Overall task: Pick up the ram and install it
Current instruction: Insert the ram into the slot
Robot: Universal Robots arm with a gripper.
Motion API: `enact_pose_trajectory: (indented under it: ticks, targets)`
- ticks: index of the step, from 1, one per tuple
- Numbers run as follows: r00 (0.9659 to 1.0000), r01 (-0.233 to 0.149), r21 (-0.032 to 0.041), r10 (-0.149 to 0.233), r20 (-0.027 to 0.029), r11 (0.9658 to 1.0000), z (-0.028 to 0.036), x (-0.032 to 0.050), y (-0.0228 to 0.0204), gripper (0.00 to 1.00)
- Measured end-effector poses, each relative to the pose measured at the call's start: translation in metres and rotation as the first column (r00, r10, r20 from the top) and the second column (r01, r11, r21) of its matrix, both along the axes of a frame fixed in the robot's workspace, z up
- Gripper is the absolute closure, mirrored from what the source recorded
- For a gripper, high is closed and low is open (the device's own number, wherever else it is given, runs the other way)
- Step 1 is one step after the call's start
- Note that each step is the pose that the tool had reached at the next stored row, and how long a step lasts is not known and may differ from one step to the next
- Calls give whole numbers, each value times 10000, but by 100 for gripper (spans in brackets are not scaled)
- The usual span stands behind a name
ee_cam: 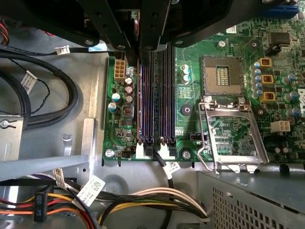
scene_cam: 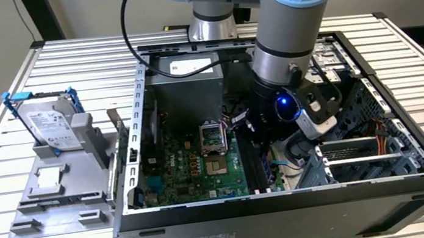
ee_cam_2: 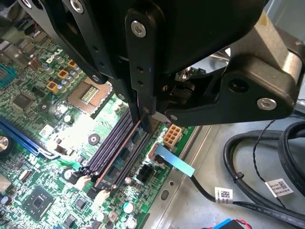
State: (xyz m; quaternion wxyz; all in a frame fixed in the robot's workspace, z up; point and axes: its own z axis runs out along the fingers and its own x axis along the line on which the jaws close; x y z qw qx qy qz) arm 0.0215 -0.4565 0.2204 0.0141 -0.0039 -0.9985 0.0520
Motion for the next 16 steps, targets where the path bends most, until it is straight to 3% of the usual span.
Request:
enact_pose_trajectory:
  ticks: [16]
  targets:
    - [10000, 83, 32, -83, 0, 10000, -75, 2, 0, 100]
